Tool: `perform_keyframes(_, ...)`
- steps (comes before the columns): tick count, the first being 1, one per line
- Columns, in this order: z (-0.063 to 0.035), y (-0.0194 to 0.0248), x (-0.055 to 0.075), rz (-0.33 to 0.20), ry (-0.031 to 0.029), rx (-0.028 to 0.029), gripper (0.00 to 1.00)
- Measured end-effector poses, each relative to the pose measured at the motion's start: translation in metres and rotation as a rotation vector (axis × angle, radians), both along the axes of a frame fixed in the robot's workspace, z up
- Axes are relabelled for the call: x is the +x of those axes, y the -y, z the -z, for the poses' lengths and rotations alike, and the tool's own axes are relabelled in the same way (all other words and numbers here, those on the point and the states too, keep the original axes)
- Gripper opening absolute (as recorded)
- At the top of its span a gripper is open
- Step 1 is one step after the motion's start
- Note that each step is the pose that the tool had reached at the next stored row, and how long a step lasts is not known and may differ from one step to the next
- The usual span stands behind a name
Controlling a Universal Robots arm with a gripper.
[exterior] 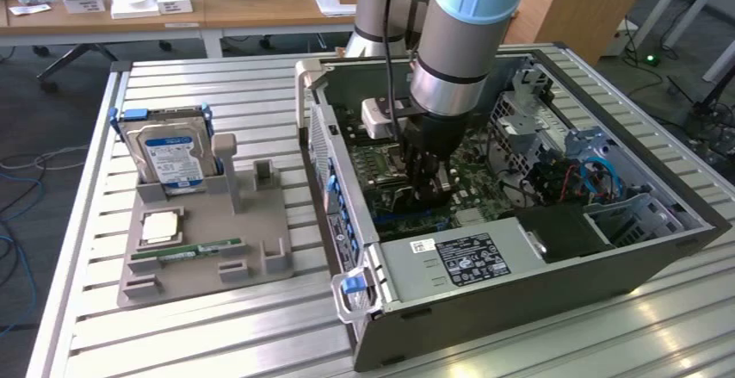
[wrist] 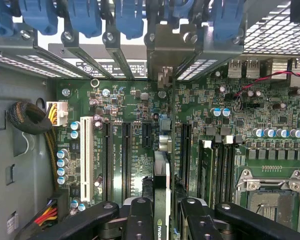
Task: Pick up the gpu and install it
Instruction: 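Insert the gpu into the slot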
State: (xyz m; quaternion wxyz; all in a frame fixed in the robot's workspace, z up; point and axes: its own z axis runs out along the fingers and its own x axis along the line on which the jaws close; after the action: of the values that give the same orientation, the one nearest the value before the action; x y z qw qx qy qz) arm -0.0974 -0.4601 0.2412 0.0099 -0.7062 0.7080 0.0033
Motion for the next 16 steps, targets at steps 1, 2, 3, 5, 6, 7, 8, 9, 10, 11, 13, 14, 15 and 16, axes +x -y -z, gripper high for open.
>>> perform_keyframes(1,0.0001,0.0000,-0.0001,0.000,0.0000,0.0001,0.26)
perform_keyframes(2,0.0001,0.0000,-0.0001,0.000,0.0000,0.0001,0.26)
perform_keyframes(3,0.0001,0.0000,-0.0001,0.000,0.0000,0.0001,0.26)
perform_keyframes(5,0.0001,0.0000,-0.0002,0.000,0.0000,0.0001,0.26)
perform_keyframes(6,0.0001,0.0000,-0.0002,0.000,0.0001,0.0001,0.26)
perform_keyframes(7,0.0002,0.0000,-0.0004,0.000,0.0001,0.0002,0.26)
perform_keyframes(8,0.0002,-0.0001,-0.0006,0.000,0.0001,0.0001,0.26)
perform_keyframes(9,0.0002,-0.0001,-0.0008,0.000,0.0001,0.0001,0.26)
perform_keyframes(10,0.0002,-0.0001,-0.0010,0.000,0.0002,0.0002,0.26)
perform_keyframes(11,0.0002,0.0000,-0.0012,0.000,0.0002,0.0002,0.26)
perform_keyframes(13,0.0002,0.0000,-0.0015,0.000,0.0002,0.0001,0.26)
perform_keyframes(14,0.0002,0.0000,-0.0017,0.000,0.0002,0.0000,0.26)
perform_keyframes(15,0.0002,0.0000,-0.0019,0.000,0.0003,0.0000,0.26)
perform_keyframes(16,0.0002,0.0000,-0.0020,0.000,0.0003,0.0000,0.26)
